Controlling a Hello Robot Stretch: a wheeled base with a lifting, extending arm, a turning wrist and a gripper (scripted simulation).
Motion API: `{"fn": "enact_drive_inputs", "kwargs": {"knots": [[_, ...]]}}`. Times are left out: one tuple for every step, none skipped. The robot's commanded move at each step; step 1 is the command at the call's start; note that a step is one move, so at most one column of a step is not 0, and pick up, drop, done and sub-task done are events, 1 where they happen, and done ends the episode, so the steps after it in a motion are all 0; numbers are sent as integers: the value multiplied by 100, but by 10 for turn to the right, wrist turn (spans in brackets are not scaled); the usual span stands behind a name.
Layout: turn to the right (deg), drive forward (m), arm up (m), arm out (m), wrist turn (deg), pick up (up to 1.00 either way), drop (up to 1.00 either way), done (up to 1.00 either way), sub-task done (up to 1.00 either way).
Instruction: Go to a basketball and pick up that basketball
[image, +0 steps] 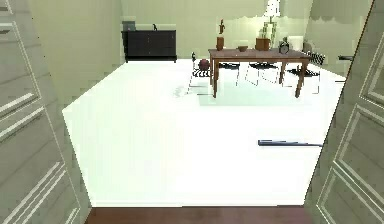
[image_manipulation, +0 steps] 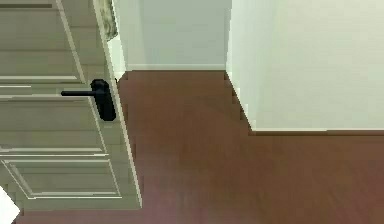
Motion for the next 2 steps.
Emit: {"fn": "enact_drive_inputs", "kwargs": {"knots": [[-60, 0, 0, 0, 0, 0, 0, 0, 0], [0, 100, 0, 0, 0, 0, 0, 0, 0]]}}
